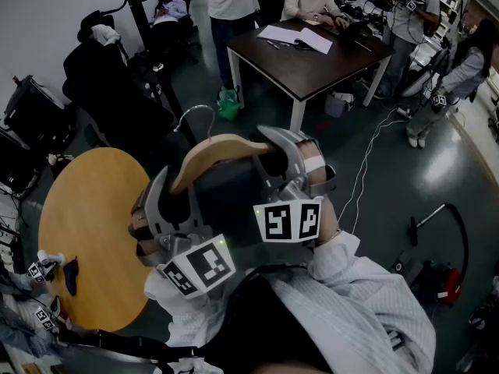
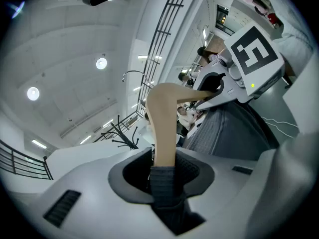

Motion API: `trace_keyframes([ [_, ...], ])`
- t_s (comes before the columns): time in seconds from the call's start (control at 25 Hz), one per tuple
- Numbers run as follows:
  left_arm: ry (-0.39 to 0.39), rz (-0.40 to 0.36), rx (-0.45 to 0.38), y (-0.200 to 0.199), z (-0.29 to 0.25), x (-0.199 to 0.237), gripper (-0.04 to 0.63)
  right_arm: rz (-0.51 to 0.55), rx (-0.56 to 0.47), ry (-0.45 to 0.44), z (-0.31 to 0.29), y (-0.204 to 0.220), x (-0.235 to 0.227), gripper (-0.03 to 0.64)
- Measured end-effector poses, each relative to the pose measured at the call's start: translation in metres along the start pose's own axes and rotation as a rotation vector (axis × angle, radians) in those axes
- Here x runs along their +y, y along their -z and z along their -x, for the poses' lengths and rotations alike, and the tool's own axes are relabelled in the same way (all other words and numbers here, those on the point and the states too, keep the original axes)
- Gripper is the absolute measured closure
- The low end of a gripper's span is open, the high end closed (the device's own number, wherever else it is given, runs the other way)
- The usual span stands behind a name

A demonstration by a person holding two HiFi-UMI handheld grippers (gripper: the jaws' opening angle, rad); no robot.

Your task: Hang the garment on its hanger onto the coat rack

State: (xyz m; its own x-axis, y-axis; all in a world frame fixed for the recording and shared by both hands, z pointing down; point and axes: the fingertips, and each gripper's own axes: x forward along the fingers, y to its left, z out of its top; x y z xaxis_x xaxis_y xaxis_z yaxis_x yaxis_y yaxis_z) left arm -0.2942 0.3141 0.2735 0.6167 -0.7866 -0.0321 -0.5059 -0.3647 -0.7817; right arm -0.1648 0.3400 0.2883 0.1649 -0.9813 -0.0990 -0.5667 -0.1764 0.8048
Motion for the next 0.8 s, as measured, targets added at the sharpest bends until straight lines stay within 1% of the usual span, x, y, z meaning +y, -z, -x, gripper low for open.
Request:
trace_keyframes([
  [0.2, 0.009, 0.001, 0.004, 0.004, 0.0, -0.003, 0.492, -0.005, 0.004, -0.002, 0.001, 0.003, 0.005, 0.546],
  [0.36, 0.008, -0.002, 0.015, -0.002, -0.004, -0.007, 0.492, -0.013, -0.001, -0.009, 0.0, 0.01, 0.0, 0.545],
  [0.6, 0.016, 0.008, 0.039, -0.002, -0.001, -0.009, 0.489, -0.047, -0.001, -0.034, 0.003, 0.011, 0.002, 0.534],
  [0.8, 0.039, 0.013, 0.054, -0.01, -0.021, -0.03, 0.486, -0.059, 0.014, -0.045, -0.003, 0.039, -0.003, 0.534],
])
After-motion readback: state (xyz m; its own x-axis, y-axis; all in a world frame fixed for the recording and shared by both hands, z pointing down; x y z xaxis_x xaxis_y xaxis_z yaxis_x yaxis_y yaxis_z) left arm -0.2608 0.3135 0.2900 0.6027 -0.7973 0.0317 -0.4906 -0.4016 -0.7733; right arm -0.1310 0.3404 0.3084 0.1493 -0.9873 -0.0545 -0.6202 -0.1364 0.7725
